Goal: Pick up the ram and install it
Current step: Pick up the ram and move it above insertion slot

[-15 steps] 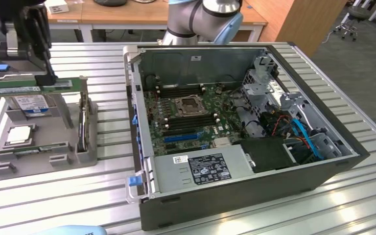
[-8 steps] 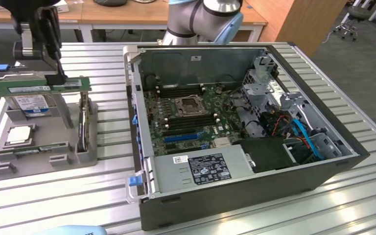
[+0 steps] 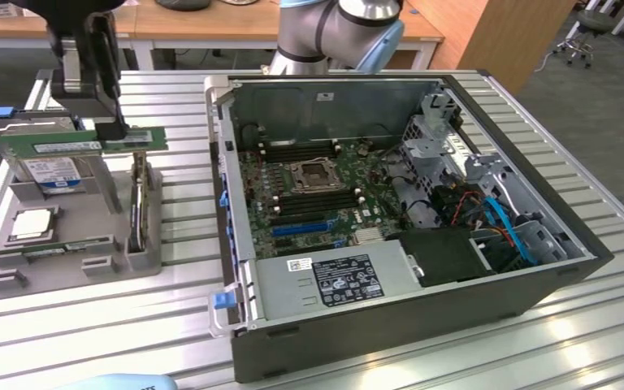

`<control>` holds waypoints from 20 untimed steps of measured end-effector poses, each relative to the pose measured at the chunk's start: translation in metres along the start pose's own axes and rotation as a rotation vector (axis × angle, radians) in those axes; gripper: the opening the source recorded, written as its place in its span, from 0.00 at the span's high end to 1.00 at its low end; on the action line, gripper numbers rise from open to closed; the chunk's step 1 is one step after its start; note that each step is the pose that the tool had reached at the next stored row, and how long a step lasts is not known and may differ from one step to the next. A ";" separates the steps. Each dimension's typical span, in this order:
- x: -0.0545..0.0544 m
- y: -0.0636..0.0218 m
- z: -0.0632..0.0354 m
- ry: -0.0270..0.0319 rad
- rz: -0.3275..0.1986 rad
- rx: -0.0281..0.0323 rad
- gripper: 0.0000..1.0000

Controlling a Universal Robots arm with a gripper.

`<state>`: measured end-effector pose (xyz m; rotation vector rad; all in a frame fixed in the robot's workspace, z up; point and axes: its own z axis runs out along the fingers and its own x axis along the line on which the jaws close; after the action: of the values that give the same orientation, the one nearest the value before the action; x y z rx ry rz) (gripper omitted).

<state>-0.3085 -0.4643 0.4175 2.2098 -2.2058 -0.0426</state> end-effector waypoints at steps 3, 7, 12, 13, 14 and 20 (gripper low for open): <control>0.000 -0.0063 -0.0002 0.0000 0.000 -0.0001 0.88; 0.000 -0.0152 -0.0006 0.0001 -0.001 -0.0002 0.88; 0.000 -0.0266 -0.0009 0.0000 -0.001 -0.0001 0.88; 0.000 -0.0289 -0.0010 0.0001 -0.001 -0.0001 0.88; 0.000 -0.0311 -0.0011 0.0001 -0.001 -0.0001 0.88; 0.000 -0.0445 -0.0015 0.0001 -0.002 -0.0001 0.88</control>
<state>-0.2640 -0.4643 0.4176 2.2118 -2.2037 -0.0427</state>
